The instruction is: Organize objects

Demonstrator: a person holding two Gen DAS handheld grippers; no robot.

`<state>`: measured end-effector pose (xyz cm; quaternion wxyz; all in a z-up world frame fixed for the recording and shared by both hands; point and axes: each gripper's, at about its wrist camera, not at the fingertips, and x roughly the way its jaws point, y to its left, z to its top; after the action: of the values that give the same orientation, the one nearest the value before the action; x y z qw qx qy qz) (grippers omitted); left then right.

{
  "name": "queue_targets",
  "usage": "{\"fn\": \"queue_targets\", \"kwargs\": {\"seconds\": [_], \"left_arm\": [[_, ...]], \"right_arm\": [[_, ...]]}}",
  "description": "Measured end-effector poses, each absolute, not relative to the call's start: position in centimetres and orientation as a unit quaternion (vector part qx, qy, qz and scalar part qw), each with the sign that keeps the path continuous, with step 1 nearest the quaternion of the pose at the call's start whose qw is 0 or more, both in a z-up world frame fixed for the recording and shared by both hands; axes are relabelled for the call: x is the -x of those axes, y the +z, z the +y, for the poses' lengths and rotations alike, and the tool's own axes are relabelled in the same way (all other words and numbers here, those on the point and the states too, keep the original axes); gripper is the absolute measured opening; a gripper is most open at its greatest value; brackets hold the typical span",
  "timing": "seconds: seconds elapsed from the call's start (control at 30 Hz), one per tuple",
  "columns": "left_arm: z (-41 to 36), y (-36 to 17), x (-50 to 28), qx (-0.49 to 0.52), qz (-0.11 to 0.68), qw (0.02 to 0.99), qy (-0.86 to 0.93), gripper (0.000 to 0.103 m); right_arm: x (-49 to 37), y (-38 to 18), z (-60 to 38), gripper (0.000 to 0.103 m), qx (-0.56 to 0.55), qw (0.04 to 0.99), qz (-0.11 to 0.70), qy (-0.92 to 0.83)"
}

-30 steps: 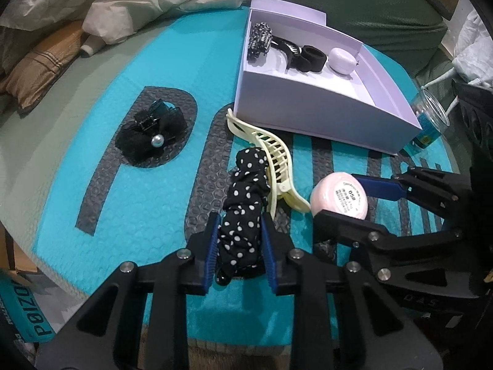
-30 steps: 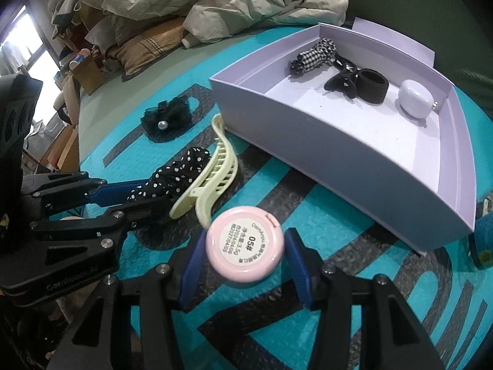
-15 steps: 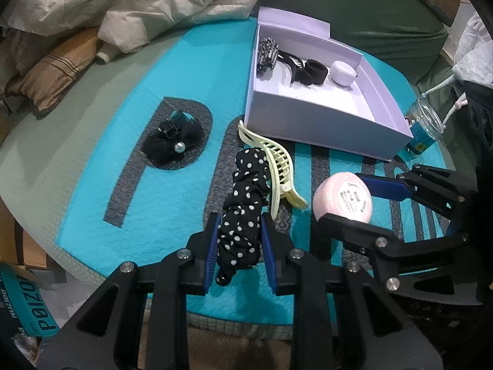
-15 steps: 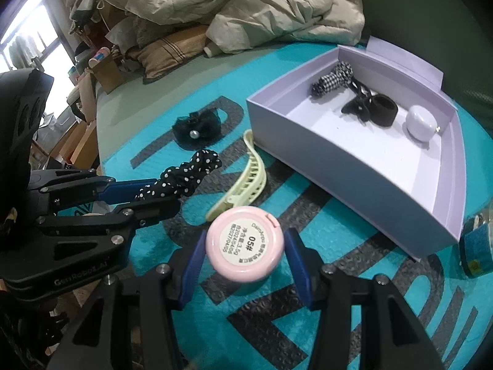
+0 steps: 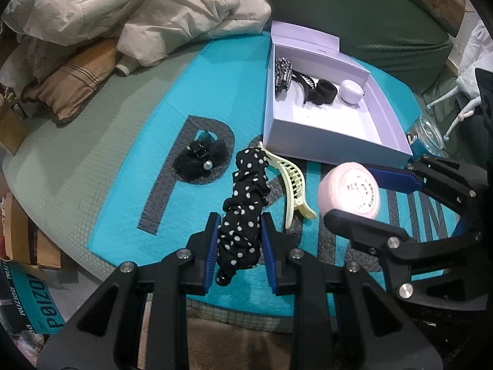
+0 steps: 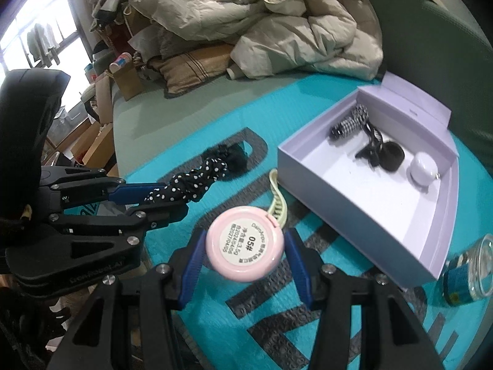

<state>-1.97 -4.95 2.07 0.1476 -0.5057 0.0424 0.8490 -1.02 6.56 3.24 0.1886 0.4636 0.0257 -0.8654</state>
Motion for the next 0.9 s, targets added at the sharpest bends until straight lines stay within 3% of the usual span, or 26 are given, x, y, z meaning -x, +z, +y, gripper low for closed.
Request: {"fn": "queue_targets", "kwargs": {"seconds": [0.9], "left_arm": [[3.1, 3.4, 5.0, 0.490, 0.082, 0.216, 0.841, 0.025]], "right_arm": [[2.0, 5.3, 13.8, 0.053, -0.441, 0.128, 0.010, -0.888]]}}
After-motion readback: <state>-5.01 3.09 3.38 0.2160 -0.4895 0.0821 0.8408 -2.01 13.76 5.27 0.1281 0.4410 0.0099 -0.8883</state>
